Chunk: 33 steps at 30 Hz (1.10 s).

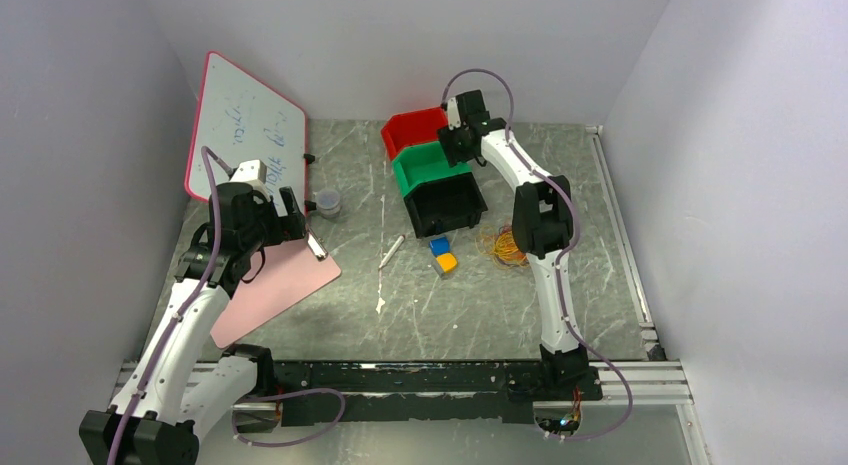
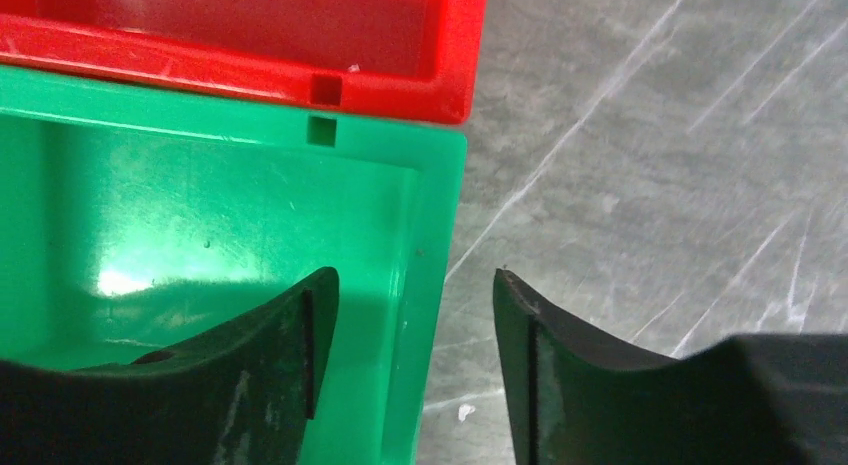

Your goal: Untangle the cables

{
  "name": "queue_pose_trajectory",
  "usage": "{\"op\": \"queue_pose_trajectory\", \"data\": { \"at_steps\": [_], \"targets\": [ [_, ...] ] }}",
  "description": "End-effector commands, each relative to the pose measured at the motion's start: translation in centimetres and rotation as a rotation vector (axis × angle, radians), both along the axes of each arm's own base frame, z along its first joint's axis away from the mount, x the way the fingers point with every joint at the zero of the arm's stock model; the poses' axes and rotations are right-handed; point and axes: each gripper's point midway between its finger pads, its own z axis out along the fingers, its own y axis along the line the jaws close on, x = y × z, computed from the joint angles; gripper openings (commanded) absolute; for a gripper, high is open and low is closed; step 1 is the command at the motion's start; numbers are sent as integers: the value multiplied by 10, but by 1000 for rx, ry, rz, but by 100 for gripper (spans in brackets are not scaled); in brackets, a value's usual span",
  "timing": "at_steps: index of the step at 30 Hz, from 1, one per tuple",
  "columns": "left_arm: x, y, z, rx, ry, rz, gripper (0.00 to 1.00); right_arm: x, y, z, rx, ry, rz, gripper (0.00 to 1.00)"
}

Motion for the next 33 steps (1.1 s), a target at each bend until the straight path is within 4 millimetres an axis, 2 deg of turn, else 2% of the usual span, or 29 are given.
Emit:
{"op": "queue_pose_trajectory", "data": {
  "at_steps": [1,4,5,8,11,15,18,20,24,26,32,33],
  "targets": [
    [-1,-6,3,-10,-8,-27,95,14,3,22,18,-73,-12,64],
    [-1,-5,3,-7,-9,-24,95,19,-4,43,55,-129,-132,67],
    [-2,-5,3,-6,-8,-22,95,21,-8,57,76,-159,-189,68],
    [-2,-4,3,-5,-10,-19,95,18,-17,81,169,-204,-380,74],
    [-1,-5,2,-6,-5,-23,95,4,-21,96,302,-219,-570,76],
    [-1,-5,1,-3,1,-22,95,-22,-21,105,438,-251,-798,79],
    [-1,-5,0,-2,1,-19,95,-46,-23,92,524,-211,-1069,83],
    [-1,-4,0,-2,3,-18,95,-63,-16,84,536,-168,-1172,85],
    [-1,-4,0,0,5,-19,95,-82,0,69,557,-107,-1310,85],
    [-1,-4,1,1,5,-15,95,-87,6,64,548,-104,-1352,85],
    [-1,-4,-1,2,7,-17,95,-83,14,40,560,-62,-1397,85],
    [-1,-4,-2,0,10,-18,95,-86,26,36,556,-52,-1382,85]
  ]
}}
